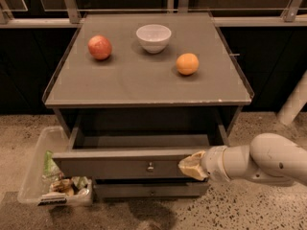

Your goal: Close top drawer

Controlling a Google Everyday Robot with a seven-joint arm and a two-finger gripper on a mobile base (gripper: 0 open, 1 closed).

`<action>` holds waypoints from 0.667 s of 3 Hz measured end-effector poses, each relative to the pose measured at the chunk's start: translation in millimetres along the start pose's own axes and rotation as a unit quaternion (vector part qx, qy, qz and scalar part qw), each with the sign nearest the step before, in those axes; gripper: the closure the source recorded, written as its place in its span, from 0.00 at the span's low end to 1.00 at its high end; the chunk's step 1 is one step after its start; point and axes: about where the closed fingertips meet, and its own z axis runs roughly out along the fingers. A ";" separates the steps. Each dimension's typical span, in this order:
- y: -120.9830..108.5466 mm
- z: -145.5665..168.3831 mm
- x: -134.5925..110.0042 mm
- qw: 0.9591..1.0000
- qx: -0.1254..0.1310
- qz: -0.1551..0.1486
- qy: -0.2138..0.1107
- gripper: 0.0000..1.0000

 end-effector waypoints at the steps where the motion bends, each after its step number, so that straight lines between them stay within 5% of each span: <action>1: -5.4 11.8 -9.0 1.000 -0.001 -0.006 -0.008 1.00; 2: -8.8 20.6 -19.8 1.000 -0.002 -0.015 -0.015 1.00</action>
Offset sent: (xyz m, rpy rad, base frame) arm 0.0361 0.0273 0.0020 0.0247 -0.0582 0.0243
